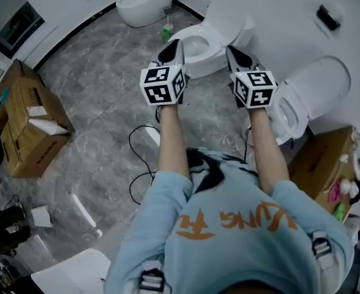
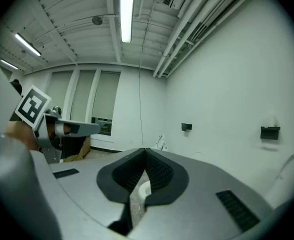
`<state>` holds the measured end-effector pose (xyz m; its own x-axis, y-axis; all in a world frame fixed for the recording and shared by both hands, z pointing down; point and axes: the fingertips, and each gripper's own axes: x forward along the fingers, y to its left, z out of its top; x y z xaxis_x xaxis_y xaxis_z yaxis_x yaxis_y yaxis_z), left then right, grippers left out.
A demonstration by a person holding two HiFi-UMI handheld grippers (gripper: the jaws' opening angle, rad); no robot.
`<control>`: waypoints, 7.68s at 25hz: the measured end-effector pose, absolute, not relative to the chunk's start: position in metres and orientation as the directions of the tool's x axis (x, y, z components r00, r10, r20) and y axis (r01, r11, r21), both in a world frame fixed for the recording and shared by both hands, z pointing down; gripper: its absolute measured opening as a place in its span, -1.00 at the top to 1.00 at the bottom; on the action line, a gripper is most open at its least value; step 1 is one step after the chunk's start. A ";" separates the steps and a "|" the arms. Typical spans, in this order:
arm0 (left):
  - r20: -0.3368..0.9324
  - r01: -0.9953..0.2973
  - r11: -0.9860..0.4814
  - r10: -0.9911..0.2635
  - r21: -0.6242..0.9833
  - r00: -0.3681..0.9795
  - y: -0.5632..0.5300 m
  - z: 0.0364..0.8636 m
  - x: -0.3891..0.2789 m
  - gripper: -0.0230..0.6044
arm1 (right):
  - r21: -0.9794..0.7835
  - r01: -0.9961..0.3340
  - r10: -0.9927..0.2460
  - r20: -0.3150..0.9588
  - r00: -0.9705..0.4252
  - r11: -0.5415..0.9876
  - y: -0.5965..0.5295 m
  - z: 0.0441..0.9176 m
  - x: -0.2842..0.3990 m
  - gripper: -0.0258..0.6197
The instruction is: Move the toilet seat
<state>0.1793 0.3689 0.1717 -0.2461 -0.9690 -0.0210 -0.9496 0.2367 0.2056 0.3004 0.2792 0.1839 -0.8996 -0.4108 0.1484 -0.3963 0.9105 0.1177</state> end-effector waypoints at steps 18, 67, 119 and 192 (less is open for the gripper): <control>-0.207 -0.999 0.032 -0.978 -0.040 -0.023 0.356 0.115 0.203 0.93 | 0.109 -0.374 -0.385 0.121 -0.915 0.921 0.255 0.168 0.270 0.92; 0.602 -0.983 -0.054 -0.784 0.175 0.151 0.026 0.430 -0.096 0.92 | -0.321 -0.517 -0.363 0.433 -0.825 0.794 -0.101 0.408 -0.027 0.92; 0.896 0.061 -0.944 0.327 0.324 0.301 0.030 0.840 -0.151 -0.13 | -0.279 -0.144 0.210 0.905 -0.370 0.949 0.041 0.850 -0.121 -0.17; 0.952 0.320 -0.937 -0.039 -0.142 0.305 -0.106 0.544 -0.110 0.33 | 0.333 -0.216 -0.384 0.881 -0.275 0.918 -0.092 0.532 -0.078 0.50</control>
<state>-0.1097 -0.1057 0.5441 0.3050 -0.0394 0.9515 0.3205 -0.9366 -0.1415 -0.0777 -0.0917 0.5316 -0.2750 -0.3845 0.8812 -0.2159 0.9178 0.3331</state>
